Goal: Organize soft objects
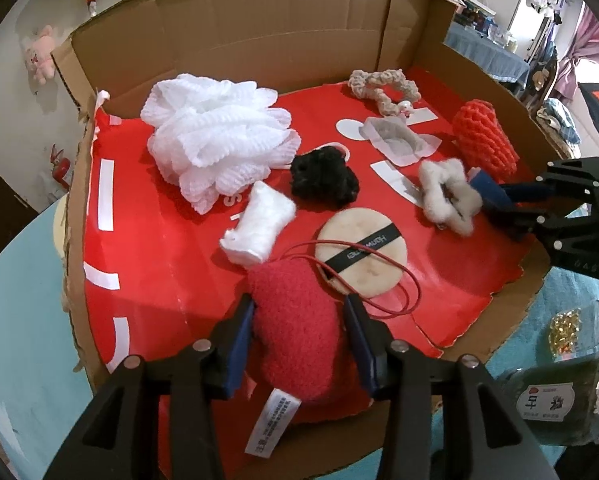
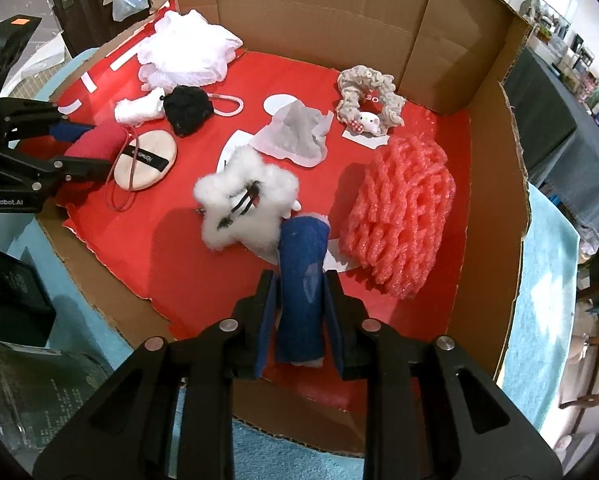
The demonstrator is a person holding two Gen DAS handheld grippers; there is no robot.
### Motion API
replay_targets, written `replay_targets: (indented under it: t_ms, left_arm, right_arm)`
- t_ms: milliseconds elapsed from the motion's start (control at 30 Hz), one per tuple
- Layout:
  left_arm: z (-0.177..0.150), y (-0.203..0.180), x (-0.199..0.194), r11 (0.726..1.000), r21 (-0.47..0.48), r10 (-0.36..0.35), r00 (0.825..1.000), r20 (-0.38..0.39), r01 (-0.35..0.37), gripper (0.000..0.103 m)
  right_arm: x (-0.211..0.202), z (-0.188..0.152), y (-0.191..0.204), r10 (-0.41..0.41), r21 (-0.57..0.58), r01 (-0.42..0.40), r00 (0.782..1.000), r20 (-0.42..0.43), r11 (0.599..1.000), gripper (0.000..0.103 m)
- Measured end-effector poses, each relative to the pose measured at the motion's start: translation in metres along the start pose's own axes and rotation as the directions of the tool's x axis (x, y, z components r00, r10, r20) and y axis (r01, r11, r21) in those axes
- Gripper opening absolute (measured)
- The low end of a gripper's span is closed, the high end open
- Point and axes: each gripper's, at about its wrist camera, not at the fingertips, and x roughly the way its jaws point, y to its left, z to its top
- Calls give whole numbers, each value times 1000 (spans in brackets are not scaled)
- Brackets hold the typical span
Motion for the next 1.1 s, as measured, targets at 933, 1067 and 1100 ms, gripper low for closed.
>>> replay_targets:
  t_ms: [933, 1067, 1100]
  left_arm:
    - [-8, -38, -53, 964, -256, 99, 991, 89, -73, 100]
    - [-9, -42, -50, 960, -264, 113, 990, 79, -88, 100]
    - [-9, -42, -49, 960, -267, 113, 990, 79, -88, 100]
  right_arm:
    - [-53, -5, 6, 9, 309, -32, 997, 75, 951, 83]
    - [-47, -6, 9, 20, 342, -40, 998, 62, 939, 83]
    - [-45, -7, 9, 23, 349, -43, 998, 60, 936, 83]
